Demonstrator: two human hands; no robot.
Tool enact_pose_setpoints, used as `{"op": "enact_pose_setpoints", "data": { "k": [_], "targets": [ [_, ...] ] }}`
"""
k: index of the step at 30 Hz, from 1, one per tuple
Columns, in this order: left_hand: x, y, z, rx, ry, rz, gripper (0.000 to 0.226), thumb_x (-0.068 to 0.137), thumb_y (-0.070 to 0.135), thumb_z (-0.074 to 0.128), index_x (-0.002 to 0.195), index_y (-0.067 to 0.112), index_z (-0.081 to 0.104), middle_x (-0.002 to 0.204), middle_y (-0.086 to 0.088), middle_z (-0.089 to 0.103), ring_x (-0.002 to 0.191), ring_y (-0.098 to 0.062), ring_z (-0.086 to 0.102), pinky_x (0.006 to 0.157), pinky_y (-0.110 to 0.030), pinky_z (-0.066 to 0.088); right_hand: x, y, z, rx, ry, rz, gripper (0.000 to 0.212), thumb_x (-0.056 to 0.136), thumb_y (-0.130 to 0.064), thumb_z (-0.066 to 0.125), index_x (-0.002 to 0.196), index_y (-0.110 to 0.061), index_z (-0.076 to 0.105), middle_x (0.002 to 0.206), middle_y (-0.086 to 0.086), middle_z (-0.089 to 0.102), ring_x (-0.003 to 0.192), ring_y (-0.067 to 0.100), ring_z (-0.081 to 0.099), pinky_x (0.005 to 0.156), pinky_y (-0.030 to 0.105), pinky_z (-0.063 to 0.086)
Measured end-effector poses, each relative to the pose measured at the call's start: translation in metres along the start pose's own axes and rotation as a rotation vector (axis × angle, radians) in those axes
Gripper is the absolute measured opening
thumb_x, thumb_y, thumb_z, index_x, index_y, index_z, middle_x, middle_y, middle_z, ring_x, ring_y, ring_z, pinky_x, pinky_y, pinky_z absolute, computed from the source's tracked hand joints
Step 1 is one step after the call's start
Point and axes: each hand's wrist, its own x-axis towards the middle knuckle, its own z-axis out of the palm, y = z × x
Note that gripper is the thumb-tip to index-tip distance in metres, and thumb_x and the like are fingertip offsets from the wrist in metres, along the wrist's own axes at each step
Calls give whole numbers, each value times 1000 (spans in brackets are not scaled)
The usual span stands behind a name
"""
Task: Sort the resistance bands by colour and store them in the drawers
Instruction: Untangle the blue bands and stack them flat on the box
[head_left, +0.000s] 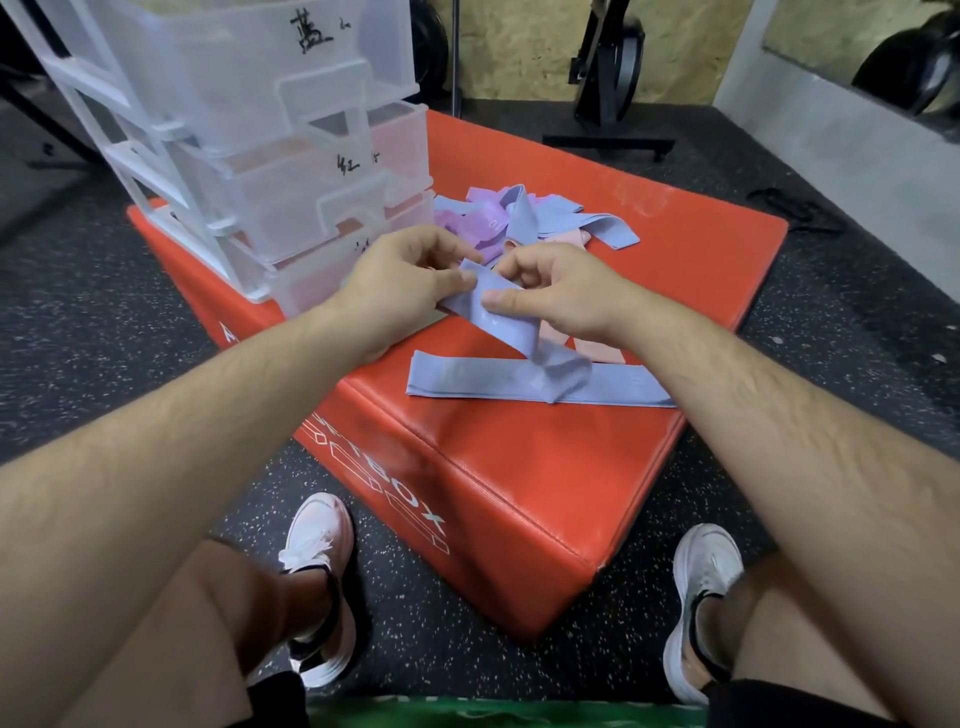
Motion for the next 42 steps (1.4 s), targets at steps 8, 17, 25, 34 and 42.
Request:
{"op": "enact_pose_setpoints", "data": {
  "k": [8, 17, 25, 34, 42],
  "targets": [
    [-1, -19, -10, 27, 81, -66, 22, 82, 12, 74, 81, 34, 69, 77, 5, 56, 72, -14, 53, 73, -33, 48, -31, 13, -34, -42, -174, 231, 24, 83, -37, 80, 69, -18, 73, 66, -7, 58, 64, 9, 51, 65, 24, 40],
    [-13, -39, -4, 129, 54, -100, 27, 88, 6, 65, 90, 33, 59, 79, -7, 52, 58, -12, 45, 50, -20, 38, -78, 42, -86, -42, -220, 511, 28, 81, -13, 81, 107, -16, 71, 68, -13, 69, 67, 6, 64, 64, 20, 48],
    [-15, -53, 10, 286, 104, -84, 20, 87, -2, 57, 89, 17, 62, 64, 1, 45, 56, -12, 39, 45, -10, 33, -93, 65, -95, -160, -5, 563, 33, 82, -22, 82, 111, -23, 66, 87, 3, 71, 71, 17, 63, 68, 34, 50],
    [-16, -69, 6, 605, 69, -58, 8, 90, 8, 60, 93, 14, 66, 70, 9, 52, 63, -9, 49, 52, -7, 35, -91, 85, -84, -220, 80, 577, 22, 87, -14, 76, 103, -24, 63, 97, 10, 71, 81, 25, 66, 80, 46, 57],
    [-16, -79, 8, 773, 32, 24, 10, 90, 8, 60, 97, 11, 67, 87, -1, 59, 81, -18, 52, 69, -25, 34, -93, 90, -68, -314, 95, 541, 12, 88, -9, 73, 97, -13, 66, 80, 6, 66, 59, 17, 61, 56, 25, 51]
  ]
}}
